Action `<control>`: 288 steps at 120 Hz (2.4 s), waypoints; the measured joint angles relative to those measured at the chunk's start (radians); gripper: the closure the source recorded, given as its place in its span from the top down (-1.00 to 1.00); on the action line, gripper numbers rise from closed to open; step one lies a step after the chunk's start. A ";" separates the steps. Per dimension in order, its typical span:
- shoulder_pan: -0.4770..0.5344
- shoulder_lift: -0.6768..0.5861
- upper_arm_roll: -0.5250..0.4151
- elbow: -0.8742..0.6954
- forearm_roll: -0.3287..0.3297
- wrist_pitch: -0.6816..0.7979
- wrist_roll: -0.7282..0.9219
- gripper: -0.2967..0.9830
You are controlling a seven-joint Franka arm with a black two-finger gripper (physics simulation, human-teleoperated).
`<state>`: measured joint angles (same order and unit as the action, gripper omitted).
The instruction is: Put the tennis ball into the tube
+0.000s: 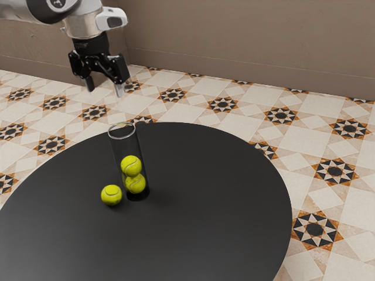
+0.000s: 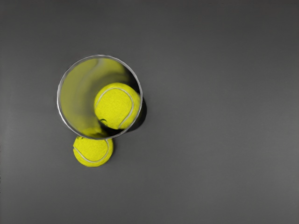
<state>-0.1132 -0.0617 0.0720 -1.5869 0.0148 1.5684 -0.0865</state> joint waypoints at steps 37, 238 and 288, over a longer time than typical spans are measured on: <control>-0.007 -0.171 -0.021 -0.199 0.012 0.081 -0.008 0.54; -1.394 -0.721 1.741 -0.787 0.930 1.084 0.541 0.53; -1.423 -0.728 1.789 -0.794 0.921 1.110 0.563 0.53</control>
<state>-1.5358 -0.7902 1.8607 -2.3806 0.9362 2.6787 0.4763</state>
